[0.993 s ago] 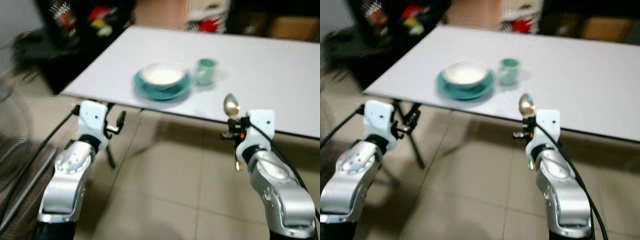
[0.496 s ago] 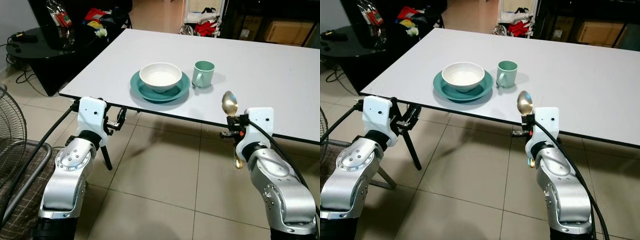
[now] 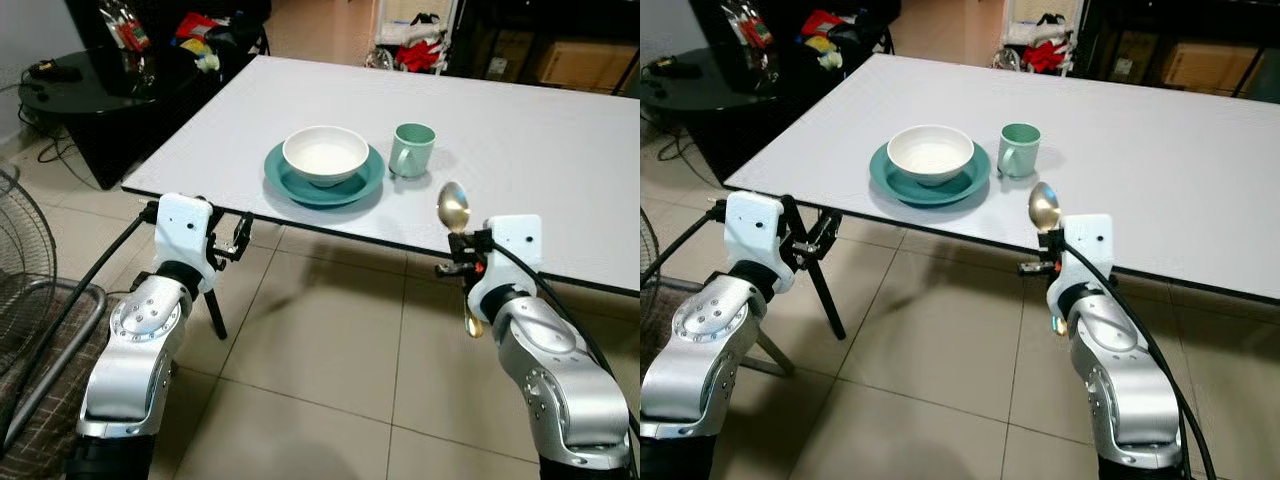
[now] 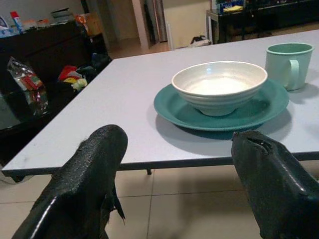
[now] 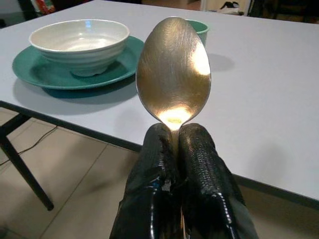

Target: Setting the table

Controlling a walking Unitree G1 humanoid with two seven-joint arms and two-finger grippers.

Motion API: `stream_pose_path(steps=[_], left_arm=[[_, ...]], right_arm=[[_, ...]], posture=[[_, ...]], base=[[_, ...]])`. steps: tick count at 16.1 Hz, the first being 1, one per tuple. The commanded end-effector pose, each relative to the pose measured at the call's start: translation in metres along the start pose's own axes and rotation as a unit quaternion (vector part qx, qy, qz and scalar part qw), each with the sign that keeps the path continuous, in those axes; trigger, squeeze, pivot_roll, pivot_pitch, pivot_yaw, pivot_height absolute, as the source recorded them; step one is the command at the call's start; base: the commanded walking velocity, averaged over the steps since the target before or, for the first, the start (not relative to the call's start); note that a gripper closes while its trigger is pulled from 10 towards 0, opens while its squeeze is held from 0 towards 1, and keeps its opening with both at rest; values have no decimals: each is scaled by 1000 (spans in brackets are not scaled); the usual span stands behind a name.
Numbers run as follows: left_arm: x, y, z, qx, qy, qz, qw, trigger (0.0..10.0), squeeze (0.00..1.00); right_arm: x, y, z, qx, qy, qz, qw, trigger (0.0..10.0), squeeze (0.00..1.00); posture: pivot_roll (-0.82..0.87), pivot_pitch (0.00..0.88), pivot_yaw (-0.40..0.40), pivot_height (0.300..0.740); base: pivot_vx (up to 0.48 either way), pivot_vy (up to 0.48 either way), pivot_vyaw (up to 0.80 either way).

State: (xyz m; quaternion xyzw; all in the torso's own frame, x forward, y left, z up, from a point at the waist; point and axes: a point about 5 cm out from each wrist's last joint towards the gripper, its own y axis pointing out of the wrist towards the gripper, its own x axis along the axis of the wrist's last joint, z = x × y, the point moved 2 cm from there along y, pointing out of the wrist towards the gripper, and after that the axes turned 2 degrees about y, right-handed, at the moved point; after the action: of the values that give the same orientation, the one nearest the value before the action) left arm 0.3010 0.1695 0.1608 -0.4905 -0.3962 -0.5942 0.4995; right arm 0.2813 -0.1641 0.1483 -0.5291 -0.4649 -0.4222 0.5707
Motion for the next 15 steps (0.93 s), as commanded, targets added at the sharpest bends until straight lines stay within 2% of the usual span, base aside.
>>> stream_pose_path(steps=[1,3,5,15], left_arm=[[-1,0,1,3,-1,3,1000,10000,0],[-1,0,1,1,-1,3,1000,10000,0],[-1,0,1,0,-1,2,1000,10000,0],[-2,-1,6,1,5,5,1000,10000,0]], right_arm=[[1,-2,-1,1,-1,-1,1000,10000,0],[0,-3,-2,0,3,1,1000,10000,0],[1,-2,0,4,4,-1,1000,10000,0],[1,0,2,5,8,-4,1000,10000,0]], posture=[[76,0,37,740],[76,0,38,740],[78,0,36,740],[84,0,44,740]], base=[[311,0,0],[315,0,0],[315,0,-506],[315,0,0]])
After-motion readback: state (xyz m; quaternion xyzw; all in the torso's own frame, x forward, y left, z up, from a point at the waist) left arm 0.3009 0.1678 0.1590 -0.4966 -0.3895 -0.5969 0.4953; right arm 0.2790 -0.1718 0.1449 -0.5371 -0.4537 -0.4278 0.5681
